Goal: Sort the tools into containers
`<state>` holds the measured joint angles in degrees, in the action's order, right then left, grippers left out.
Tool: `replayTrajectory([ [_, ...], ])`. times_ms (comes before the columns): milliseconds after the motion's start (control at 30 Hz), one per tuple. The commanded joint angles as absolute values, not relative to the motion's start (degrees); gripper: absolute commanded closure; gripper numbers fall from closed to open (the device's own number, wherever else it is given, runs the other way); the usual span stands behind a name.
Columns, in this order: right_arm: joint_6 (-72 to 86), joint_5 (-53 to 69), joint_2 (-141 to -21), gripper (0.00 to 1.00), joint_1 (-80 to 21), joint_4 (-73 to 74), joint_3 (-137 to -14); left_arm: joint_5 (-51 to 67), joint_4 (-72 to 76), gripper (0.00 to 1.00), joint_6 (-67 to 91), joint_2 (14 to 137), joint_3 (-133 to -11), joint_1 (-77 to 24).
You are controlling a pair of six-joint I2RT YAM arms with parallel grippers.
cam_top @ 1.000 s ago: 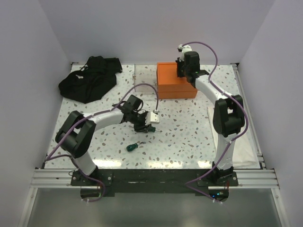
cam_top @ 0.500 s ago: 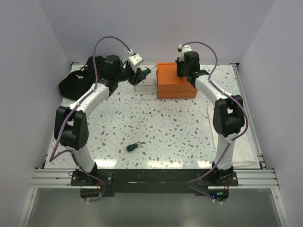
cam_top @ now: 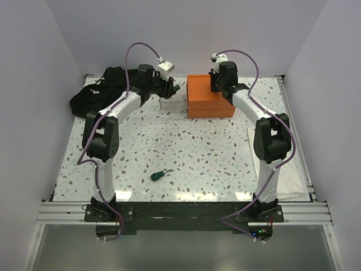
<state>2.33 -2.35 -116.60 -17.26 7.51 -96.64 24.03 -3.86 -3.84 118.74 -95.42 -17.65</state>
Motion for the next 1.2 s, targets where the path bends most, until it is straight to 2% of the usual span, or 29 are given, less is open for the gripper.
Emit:
replayTrajectory([
  [0,2.28,-2.46,-121.55,0.99,-17.84,18.46,-95.53,25.21,2.42,0.44,-2.02,111.65,-94.58,-17.14],
  [100,2.55,-2.20,-122.43,0.99,-17.93,18.54,-96.06,27.24,6.58,0.35,-3.60,106.20,-89.31,-17.14],
  [167,2.72,-1.85,-122.87,0.99,-17.84,18.63,-96.15,28.03,5.98,0.35,-5.09,103.99,-86.76,-17.23],
  [267,2.99,-1.67,-123.13,0.99,-17.84,18.72,-96.42,35.31,2.29,0.35,-11.30,98.98,-80.89,-17.23],
  [400,2.99,-1.67,-123.66,0.99,-17.84,18.81,-96.94,43.32,-10.06,0.34,-20.11,90.82,-70.95,-17.31],
  [533,2.90,-1.67,-123.66,0.99,-17.84,18.90,-97.21,37.71,-18.97,0.31,-20.57,85.26,-62.68,-17.84],
  [700,2.90,-1.58,-124.10,0.99,-17.84,18.90,-97.38,35.51,-30.82,0.29,-31.36,78.50,-55.47,-19.86],
  [867,2.90,-1.58,-124.19,0.99,-17.84,18.90,-97.47,34.19,-42.96,0.28,-45.61,76.99,-52.04,-26.18],
  [933,2.81,-1.49,-124.28,0.99,-17.93,18.99,-97.38,34.19,-43.59,0.23,-45.97,76.90,-50.72,-28.12],
  [1067,2.90,-1.50,-124.28,0.99,-17.84,18.81,-97.03,34.11,-42.90,0.22,-41.58,79.44,-49.84,-30.40],
  [1167,2.99,-1.23,-124.63,0.99,-17.84,19.16,-97.29,29.47,-40.09,0.20,-36.84,81.46,-48.52,-33.21],
])
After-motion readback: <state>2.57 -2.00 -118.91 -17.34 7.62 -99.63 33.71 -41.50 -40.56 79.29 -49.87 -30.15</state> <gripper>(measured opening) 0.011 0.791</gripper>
